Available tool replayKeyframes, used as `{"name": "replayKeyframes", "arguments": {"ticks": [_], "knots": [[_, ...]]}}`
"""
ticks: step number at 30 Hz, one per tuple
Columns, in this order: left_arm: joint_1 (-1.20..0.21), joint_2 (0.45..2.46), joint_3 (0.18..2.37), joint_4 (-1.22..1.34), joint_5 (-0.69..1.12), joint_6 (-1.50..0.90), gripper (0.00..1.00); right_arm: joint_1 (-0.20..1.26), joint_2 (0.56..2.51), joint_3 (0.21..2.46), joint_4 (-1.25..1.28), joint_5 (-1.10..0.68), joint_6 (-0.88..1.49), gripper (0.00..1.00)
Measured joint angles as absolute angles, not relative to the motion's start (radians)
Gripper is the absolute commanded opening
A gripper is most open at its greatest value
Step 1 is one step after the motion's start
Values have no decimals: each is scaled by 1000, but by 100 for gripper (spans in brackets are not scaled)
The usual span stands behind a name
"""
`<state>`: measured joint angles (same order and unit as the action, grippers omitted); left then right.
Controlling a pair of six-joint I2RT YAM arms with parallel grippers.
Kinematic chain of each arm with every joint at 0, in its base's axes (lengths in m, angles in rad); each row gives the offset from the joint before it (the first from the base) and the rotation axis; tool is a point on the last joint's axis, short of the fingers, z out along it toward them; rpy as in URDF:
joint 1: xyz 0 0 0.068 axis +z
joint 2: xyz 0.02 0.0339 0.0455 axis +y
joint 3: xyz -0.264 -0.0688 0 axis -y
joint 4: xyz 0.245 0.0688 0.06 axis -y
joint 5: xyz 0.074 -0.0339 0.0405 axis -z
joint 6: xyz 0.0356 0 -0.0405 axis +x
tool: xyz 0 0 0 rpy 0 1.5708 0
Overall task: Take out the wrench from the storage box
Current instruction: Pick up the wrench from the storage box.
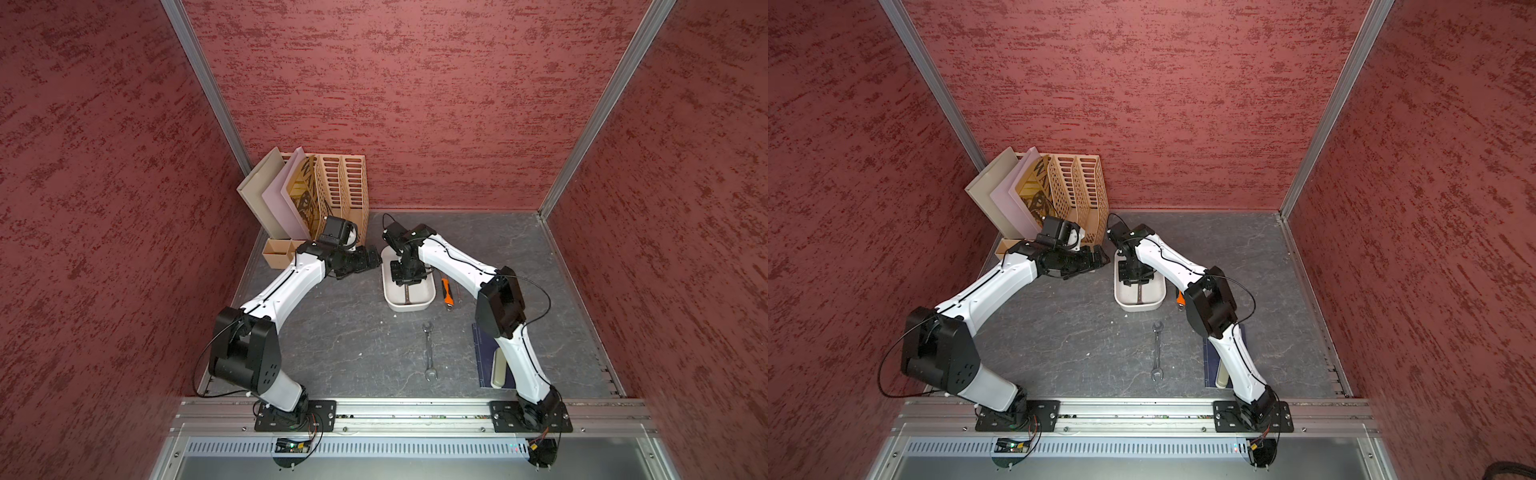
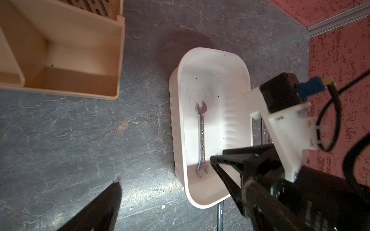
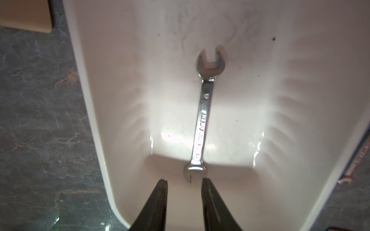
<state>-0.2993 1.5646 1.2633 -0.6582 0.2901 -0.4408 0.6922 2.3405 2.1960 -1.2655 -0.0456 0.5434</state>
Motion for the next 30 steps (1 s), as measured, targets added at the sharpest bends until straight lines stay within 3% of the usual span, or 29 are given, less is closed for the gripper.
{"name": "replayKeyframes", "arguments": {"ticks": [7,14,30], "knots": [[-286,1600,1287,-656,294,-440,100,660,2495,2378,-1336,-45,527,30],[-274,1617,1287,-654,305,-440,100,650,2534,2381,-1349,-45,520,27],[-263,1622,1287,-653,317,-440,100,632,2543,2381,-1331,-49,520,29]]}}
